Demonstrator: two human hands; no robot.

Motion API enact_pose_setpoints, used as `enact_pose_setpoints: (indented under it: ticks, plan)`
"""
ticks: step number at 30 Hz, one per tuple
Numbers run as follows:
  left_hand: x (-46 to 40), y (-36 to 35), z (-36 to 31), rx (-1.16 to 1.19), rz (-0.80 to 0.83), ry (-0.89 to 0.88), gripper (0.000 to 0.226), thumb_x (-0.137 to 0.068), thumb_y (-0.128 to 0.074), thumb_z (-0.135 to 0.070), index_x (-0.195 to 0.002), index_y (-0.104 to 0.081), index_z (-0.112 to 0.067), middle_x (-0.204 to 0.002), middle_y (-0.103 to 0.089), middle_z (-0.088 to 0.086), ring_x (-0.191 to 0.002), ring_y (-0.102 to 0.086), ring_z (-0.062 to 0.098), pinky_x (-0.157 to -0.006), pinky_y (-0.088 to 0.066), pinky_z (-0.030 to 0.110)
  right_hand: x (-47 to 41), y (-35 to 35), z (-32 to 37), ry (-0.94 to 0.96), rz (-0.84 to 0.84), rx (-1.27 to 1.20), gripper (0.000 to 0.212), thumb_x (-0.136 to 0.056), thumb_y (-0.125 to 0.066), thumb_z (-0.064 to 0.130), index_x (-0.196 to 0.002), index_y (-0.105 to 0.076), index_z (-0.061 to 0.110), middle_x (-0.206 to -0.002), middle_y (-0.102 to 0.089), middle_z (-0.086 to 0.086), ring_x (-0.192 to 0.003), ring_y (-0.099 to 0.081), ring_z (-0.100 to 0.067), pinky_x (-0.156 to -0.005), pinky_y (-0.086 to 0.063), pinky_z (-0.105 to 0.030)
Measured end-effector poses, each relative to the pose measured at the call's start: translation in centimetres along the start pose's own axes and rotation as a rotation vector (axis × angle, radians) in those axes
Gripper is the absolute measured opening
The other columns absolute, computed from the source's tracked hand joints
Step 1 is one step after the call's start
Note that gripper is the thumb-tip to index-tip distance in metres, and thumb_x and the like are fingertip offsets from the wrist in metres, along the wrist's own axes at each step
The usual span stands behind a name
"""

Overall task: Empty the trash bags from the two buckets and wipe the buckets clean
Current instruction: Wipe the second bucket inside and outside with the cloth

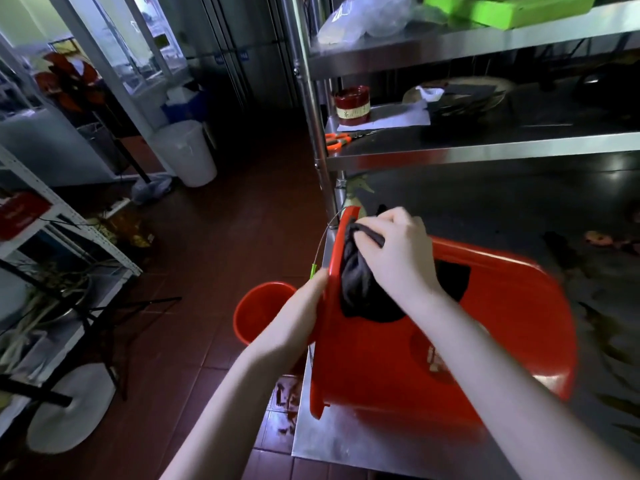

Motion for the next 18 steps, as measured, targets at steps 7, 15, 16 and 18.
enact_pose_setpoints:
  ticks: [7,15,16,18]
  plan:
    - [-1.5,1.7,-2.5,-0.241,-0.157,-0.034,0.050,-0.097,-0.040,-0.053,-0.080,-0.070,-0.017,-0.072,-0.070,-0.003,-0.073,-0.063,0.015,-0.076,-0.050,0.030,9.9,1.1,3.8,0.313,-0.046,-0.015,0.020,-0.086,-0.060,0.025,-0.101,-0.073,0.020,-0.102,-0.059,-0.001,-0.094,-0.054,-0.026,-0.078,-0.044,-0.046]
    - [-1.4,1.1,-1.2,-0.003,-0.002,-0.185,0.034,-0.099,-0.052,-0.042,-0.128,-0.063,-0.030,-0.126,-0.067,-0.001,-0.120,-0.060,0.015,-0.107,-0.042,0.040,2.7,-0.4,1.8,0.060,-0.019,-0.051,0.030,-0.083,-0.054,0.036,-0.101,-0.075,0.025,-0.095,-0.057,0.006,-0.092,-0.052,-0.027,-0.083,-0.046,-0.048]
    - [-1.3,1.5,-1.4,-0.035,-0.025,-0.226,0.032,-0.103,-0.048,-0.036,-0.129,-0.063,-0.027,-0.123,-0.068,-0.002,-0.118,-0.061,0.012,-0.104,-0.044,0.036,3.6,-0.3,2.2,0.077,-0.044,-0.012,0.028,-0.084,-0.054,0.036,-0.101,-0.074,0.026,-0.097,-0.058,0.005,-0.092,-0.052,-0.026,-0.081,-0.046,-0.047]
    - [-0.5,1.7,-2.3,-0.098,-0.049,-0.290,0.033,-0.105,-0.039,-0.026,-0.128,-0.063,-0.024,-0.107,-0.073,-0.008,-0.100,-0.066,0.005,-0.089,-0.049,0.025,6.5,0.0,3.1,0.143,-0.069,0.024,0.024,-0.087,-0.054,0.032,-0.100,-0.073,0.025,-0.100,-0.057,0.003,-0.092,-0.053,-0.026,-0.077,-0.044,-0.043]
Point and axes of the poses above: each hand's wrist, its own x-axis away from the middle knuckle, its own y-axis out of the back of the hand, z = x × y, the point moved 9 cm from there along -x, towards the middle knuckle
